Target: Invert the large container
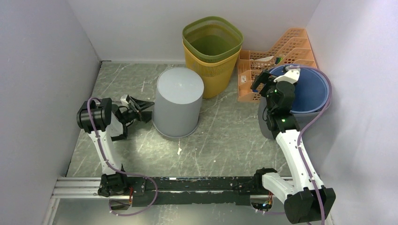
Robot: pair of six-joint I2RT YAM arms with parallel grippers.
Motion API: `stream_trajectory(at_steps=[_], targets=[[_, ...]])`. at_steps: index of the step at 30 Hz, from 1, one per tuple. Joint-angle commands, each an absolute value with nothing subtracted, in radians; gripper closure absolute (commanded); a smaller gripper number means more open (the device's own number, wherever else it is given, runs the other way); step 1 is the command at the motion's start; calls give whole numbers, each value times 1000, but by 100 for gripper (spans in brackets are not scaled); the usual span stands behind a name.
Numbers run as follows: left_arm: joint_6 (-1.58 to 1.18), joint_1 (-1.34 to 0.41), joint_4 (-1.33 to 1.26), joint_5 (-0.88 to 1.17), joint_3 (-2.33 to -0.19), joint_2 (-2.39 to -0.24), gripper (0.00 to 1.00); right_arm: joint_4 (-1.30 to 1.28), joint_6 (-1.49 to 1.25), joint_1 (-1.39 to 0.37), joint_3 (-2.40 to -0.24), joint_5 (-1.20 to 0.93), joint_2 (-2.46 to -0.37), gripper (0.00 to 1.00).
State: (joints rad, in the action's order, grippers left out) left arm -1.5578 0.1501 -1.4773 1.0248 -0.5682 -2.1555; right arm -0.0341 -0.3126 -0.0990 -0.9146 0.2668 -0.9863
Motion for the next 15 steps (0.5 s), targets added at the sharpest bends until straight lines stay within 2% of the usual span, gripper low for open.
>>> stream_trajectory(at_steps=[1,3,6,11,13,15], targets=[[-1547,186,-1807,1060,-586,-2152,11,-158,-337,-96,-872,234,-1016,2],[-1521,197,-1753,1066,-595,-2134,4,-162,-335,-96,-871,233,-1018,2],[-1374,218,-1529,1063,-617,-2079,1,-176,-332,-96,-874,224,-1019,2],[-849,225,-641,966,-764,-1932,0,-194,-326,-96,-878,220,-1002,3],[-696,224,-402,897,-841,-1899,0,-195,-325,-96,-875,221,-996,2],[-629,225,-283,836,-873,-1876,0,-192,-328,-96,-871,212,-996,2]])
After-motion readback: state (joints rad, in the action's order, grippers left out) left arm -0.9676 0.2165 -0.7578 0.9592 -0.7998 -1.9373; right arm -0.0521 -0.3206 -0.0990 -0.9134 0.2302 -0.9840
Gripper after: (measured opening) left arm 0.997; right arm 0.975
